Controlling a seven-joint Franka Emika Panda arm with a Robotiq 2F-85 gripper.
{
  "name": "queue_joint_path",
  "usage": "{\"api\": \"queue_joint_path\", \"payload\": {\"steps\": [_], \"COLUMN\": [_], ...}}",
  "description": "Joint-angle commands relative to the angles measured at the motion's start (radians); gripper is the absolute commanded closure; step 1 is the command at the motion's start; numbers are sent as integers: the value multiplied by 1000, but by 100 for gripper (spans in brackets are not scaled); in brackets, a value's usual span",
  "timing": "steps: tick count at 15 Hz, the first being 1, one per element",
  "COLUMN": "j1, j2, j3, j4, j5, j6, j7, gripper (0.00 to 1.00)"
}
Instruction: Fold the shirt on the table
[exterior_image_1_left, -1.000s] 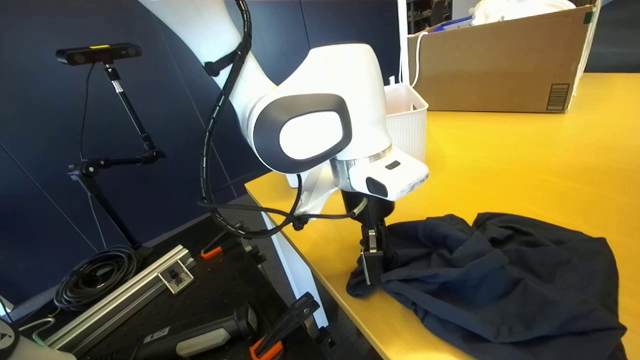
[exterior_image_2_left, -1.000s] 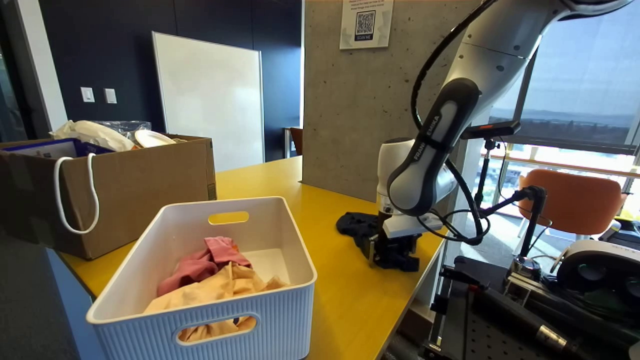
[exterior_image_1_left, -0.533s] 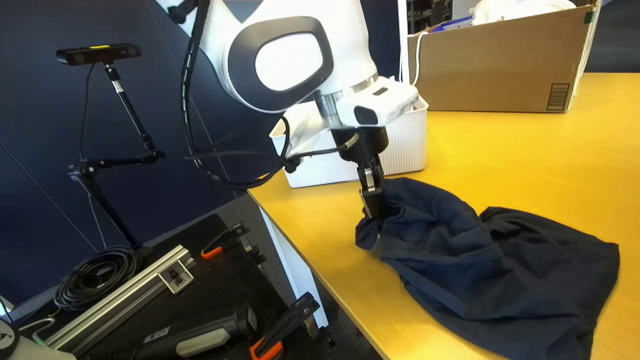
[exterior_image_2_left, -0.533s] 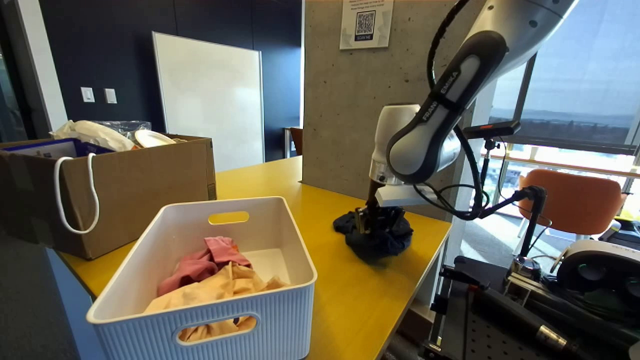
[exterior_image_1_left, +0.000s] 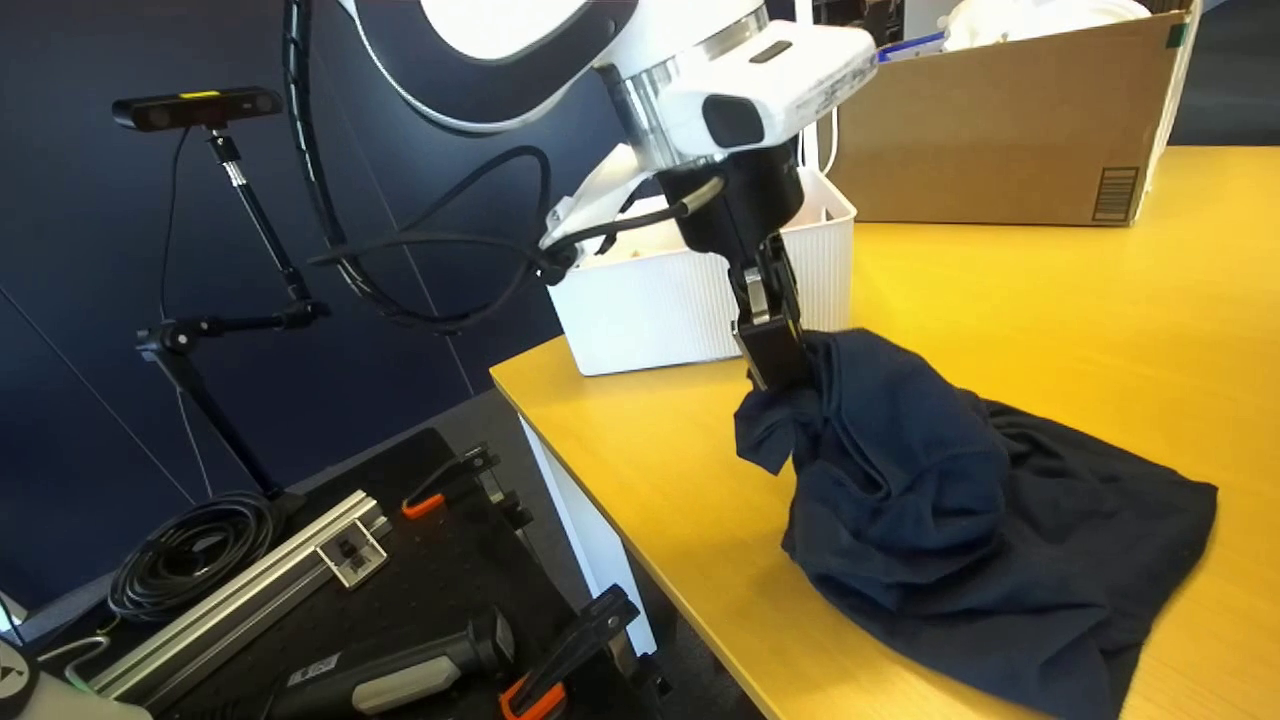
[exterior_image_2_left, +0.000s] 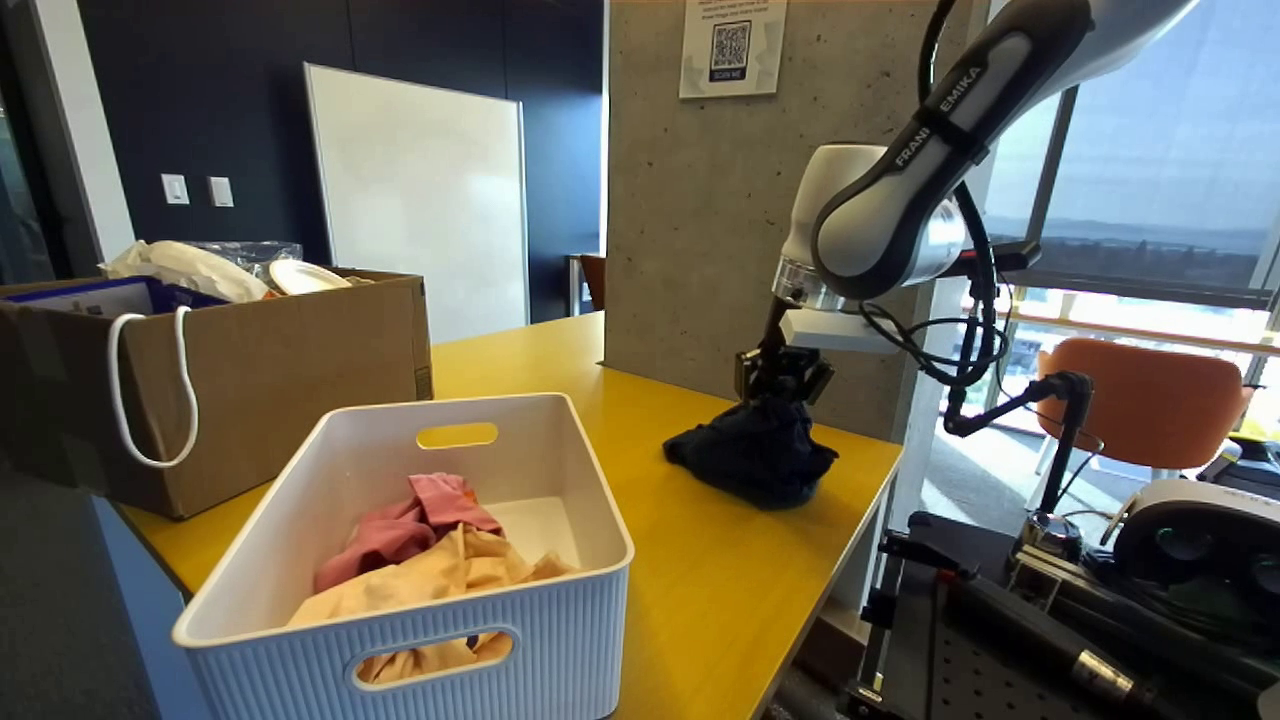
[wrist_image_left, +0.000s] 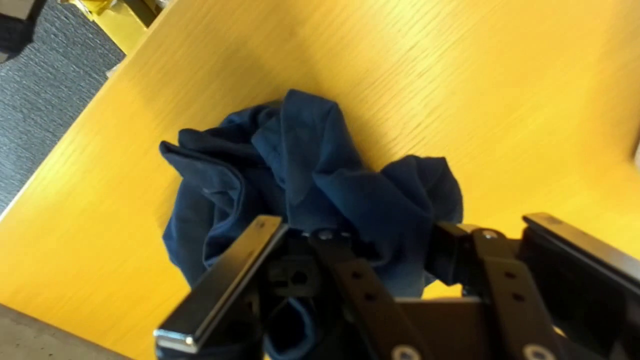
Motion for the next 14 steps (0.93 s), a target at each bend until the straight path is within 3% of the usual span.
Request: {"api": "queue_joint_path", "payload": {"steps": [1, 4, 9, 14], "j1": [-74, -127, -124, -141], "j2": [-49, -3, 101, 252], "j3": [-22, -47, -92, -76], "j4": [-51, -27, 130, 255], "j5": [-23, -29, -85, -41], "j6": [-8, 0, -44, -80], "j7": [-20, -28, 20, 11], "gripper": [95, 95, 95, 95]}}
